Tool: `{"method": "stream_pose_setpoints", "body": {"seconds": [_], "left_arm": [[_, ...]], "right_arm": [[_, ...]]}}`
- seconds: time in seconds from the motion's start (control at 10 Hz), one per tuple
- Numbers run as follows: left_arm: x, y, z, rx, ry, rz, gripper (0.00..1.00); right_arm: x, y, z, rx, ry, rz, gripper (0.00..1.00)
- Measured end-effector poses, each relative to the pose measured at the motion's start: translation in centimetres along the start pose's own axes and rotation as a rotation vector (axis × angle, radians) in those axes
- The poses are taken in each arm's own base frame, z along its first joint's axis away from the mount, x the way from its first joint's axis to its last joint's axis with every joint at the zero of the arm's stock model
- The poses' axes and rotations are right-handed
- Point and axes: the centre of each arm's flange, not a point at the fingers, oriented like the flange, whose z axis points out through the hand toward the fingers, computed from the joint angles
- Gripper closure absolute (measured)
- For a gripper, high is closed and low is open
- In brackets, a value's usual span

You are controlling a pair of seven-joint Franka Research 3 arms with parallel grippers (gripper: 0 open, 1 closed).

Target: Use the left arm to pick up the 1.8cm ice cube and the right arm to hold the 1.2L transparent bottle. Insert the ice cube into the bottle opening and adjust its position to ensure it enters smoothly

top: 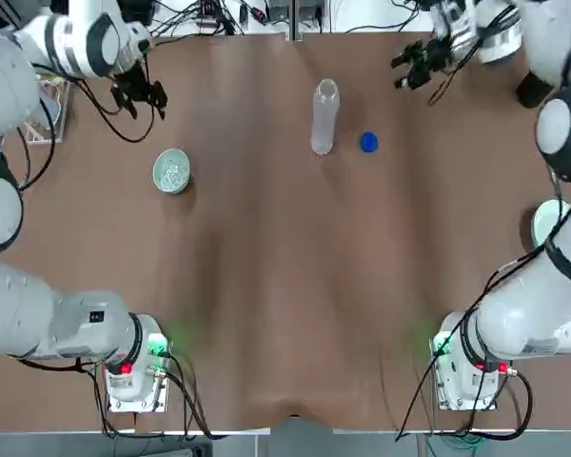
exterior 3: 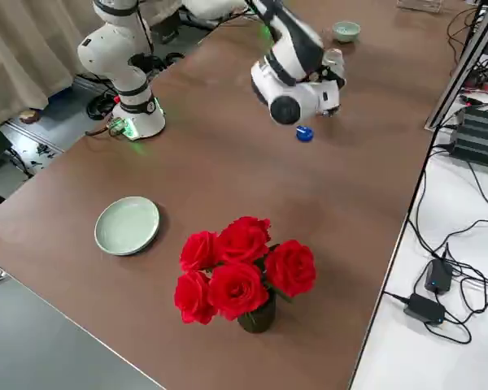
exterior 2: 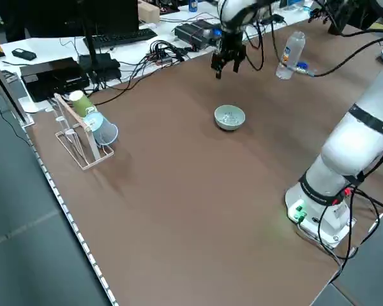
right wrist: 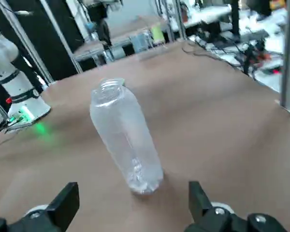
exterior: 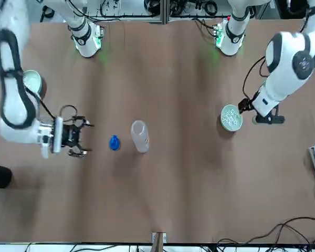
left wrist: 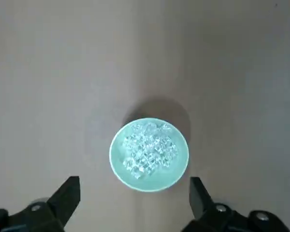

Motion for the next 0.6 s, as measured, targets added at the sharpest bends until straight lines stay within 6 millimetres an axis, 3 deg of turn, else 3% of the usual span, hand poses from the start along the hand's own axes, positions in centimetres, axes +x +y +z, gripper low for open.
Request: {"method": "stream_pose_setpoints", "body": {"seconds": [0.2,0.3,0.4,0.6], "left_arm": [[-0.9,0.0,4.7,-0.005,-0.003,0.002,0.0],[-1.2,0.0,6.3,-0.008,-0.008,0.002,0.0],[-1.4,0.0,7.5,-0.01,-0.015,0.001,0.0],[-2.0,-0.1,9.4,-0.012,-0.02,0.001,0.0]], "right_arm": [[-4.6,0.3,6.8,0.045,0.135,-0.068,0.0],[-5.5,0.0,10.0,0.059,0.187,-0.091,0.0],[-5.9,-0.2,12.0,0.064,0.218,-0.116,0.0],[-6.3,-0.4,13.6,0.059,0.247,-0.182,0.0]]}}
